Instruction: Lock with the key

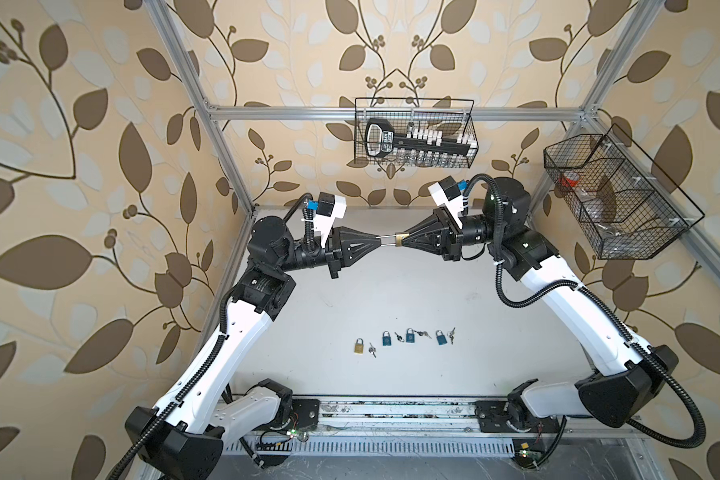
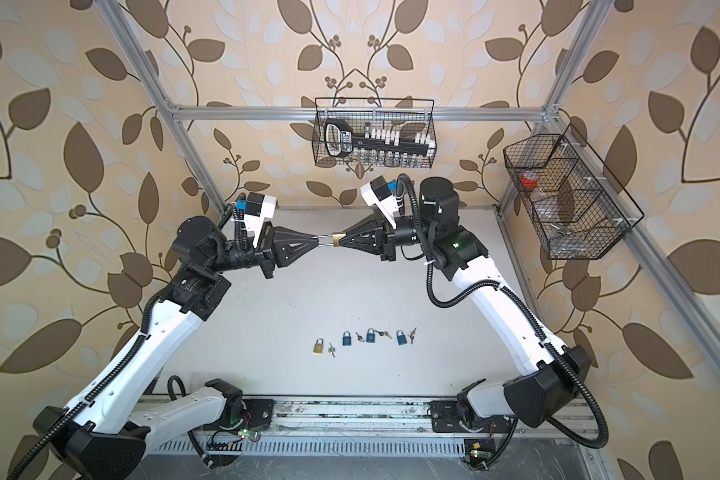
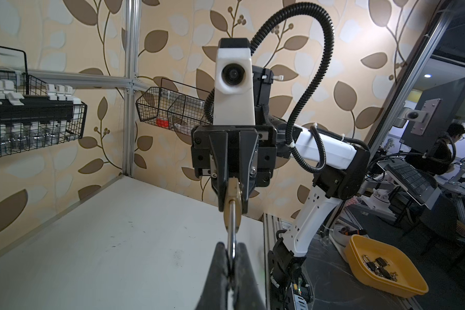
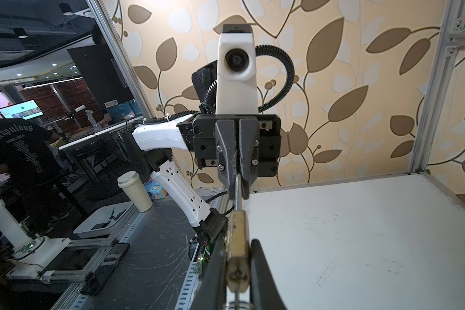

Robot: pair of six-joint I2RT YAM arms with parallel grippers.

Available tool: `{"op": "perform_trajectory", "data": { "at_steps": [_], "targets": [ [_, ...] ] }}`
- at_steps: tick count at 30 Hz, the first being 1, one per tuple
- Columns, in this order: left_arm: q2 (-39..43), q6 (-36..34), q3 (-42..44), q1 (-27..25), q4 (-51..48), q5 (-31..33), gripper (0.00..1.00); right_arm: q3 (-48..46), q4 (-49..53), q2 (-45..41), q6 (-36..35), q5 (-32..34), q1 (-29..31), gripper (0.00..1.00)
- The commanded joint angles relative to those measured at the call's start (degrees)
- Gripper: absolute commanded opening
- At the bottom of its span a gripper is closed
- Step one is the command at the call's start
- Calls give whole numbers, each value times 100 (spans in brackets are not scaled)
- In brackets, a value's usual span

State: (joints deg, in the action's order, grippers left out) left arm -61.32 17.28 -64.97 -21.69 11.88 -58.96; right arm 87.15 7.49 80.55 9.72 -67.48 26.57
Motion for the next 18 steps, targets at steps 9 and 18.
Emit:
{"op": "perform_trajectory", "data": {
  "at_steps": [9,18],
  "targets": [
    [207,407,410,-61,878,86,0,-394,-545,-379,120,427,-91,44],
    [144,490,124,526,846,-753,0,-1023,-902,-898,689,308,-641,52]
  ]
}}
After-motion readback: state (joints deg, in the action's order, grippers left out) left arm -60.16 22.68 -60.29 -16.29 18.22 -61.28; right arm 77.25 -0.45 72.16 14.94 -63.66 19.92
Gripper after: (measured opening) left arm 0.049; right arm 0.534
